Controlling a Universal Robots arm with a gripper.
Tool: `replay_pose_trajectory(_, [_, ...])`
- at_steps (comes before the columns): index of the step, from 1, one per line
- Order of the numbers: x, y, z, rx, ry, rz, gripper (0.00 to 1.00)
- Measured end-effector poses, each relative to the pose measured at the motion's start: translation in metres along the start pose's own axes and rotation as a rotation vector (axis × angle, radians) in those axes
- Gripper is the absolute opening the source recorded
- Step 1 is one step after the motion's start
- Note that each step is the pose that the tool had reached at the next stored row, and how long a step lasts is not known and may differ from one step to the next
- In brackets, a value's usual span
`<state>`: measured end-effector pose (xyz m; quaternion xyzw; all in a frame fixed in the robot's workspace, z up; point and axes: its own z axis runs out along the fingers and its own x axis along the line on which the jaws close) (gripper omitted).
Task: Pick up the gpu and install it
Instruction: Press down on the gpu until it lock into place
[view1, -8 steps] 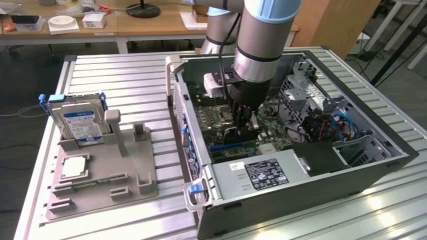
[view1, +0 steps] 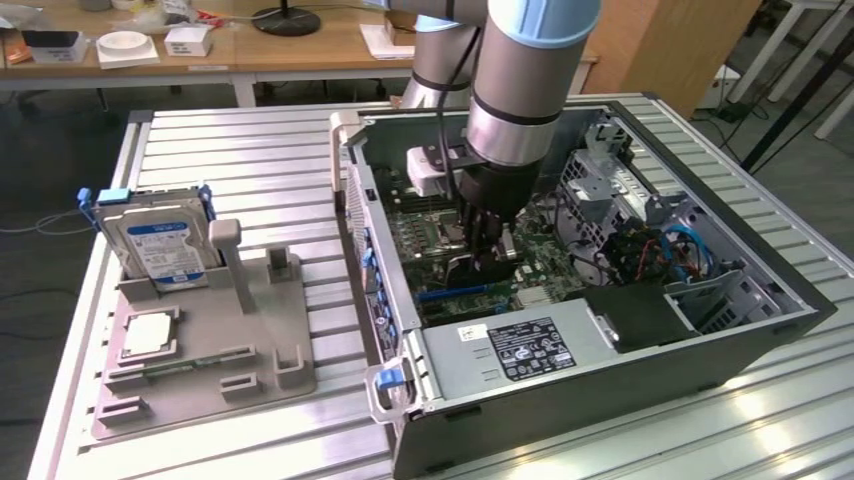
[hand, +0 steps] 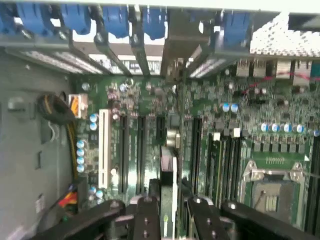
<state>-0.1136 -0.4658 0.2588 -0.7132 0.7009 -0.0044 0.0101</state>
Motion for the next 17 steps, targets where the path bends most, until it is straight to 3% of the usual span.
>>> replay_pose_trajectory(2, [-0.0004, -0.0012, 0.0032, -0.0020, -0.0096, -0.010, 0.26])
replay_pose_trajectory(3, [-0.0003, -0.0018, 0.0033, -0.0046, -0.0114, -0.013, 0.26])
replay_pose_trajectory(4, [0.0003, -0.0029, 0.0033, 0.0062, -0.0047, -0.013, 0.26])
replay_pose_trajectory(17, [0.0003, -0.0029, 0.0033, 0.0061, -0.0047, -0.013, 0.26])
